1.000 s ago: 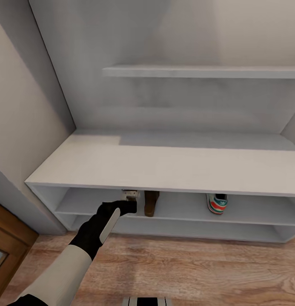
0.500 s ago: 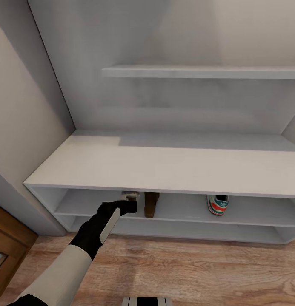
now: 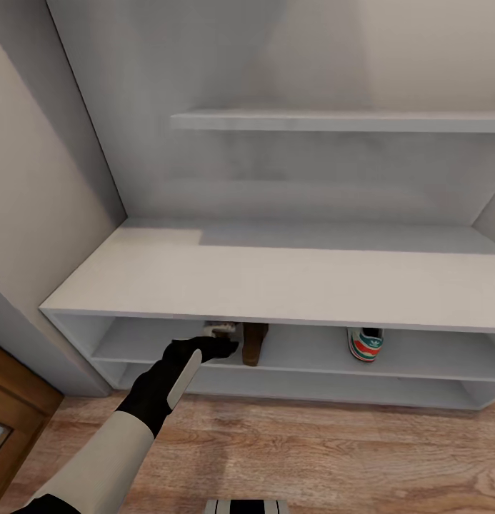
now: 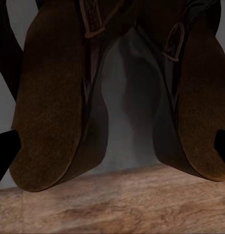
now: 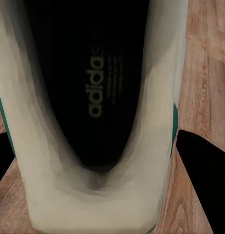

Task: Pick up the two gym shoes and the two sandals from the corridor floor and place them onto the hallstand (shoe rack) in the corridor, making sure they are on the rack and not on the floor. Arrange them so the two gym shoes are next to each other and the two sandals are next to each other.

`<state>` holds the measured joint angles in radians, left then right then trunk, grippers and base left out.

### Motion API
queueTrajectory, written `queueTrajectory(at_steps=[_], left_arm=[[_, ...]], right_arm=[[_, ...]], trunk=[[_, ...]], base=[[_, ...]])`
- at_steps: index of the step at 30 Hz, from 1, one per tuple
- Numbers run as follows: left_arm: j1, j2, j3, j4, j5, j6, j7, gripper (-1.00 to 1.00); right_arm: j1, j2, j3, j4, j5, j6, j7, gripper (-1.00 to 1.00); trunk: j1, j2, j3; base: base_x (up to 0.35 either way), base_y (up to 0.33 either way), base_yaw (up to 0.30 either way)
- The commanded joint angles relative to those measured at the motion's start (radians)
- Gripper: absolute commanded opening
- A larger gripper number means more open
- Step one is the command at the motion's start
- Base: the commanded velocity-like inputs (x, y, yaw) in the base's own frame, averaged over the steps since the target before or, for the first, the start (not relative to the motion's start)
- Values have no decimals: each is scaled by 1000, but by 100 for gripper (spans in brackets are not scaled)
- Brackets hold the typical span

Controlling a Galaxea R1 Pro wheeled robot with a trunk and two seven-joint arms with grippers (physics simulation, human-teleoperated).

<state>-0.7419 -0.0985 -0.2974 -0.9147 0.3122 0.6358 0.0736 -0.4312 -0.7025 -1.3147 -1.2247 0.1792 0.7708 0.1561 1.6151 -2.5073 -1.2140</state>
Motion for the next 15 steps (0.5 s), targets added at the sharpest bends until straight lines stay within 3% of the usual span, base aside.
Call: queueTrajectory(at_steps=[1,15], left_arm=[[0,0,-2,-1,10,4,8,100],[0,0,-2,-1,10,4,8,100]], right_arm=[[-1,0,-2,-1,10,4,10,-100],[-1,0,0,-1,11,3,9,-100]], trunk=[[0,0,-1],[0,0,-1]], base=[[0,0,0],[0,0,0]])
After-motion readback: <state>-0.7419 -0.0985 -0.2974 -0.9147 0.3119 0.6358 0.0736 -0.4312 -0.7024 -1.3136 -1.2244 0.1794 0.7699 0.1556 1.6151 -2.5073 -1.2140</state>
